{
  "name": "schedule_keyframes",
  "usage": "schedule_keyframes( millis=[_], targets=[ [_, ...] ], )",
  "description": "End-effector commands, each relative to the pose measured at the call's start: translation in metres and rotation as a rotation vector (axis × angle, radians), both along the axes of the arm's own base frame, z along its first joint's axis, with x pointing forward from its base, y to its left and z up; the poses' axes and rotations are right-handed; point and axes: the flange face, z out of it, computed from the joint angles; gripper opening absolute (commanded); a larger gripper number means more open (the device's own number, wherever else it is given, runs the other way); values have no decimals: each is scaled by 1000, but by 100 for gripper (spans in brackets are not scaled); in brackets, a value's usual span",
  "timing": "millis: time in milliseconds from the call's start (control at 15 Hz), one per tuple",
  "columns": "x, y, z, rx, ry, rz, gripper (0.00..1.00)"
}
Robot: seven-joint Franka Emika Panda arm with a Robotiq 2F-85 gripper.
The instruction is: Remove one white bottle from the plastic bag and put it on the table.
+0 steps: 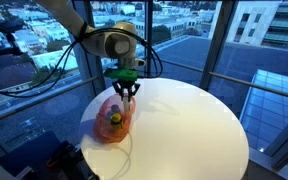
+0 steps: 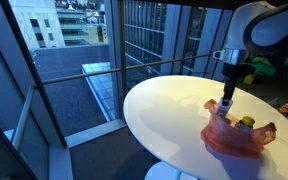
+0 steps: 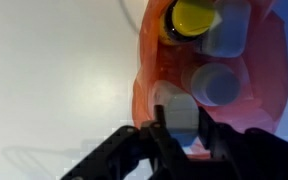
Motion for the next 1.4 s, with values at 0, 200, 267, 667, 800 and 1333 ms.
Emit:
schedule_keyframes(
  millis=[0, 200, 267, 667, 800, 1333],
  targets=[
    [-2, -7, 52, 20, -24, 7, 12],
    [-6, -28, 80, 25, -18, -37, 12],
    [-7, -40, 86, 16, -18, -67, 12],
    [-17, -120, 74, -3, 3, -227, 12],
    [-21, -142, 63, -4, 14, -274, 12],
    [-36, -177, 6, -35, 85, -352, 12]
  ],
)
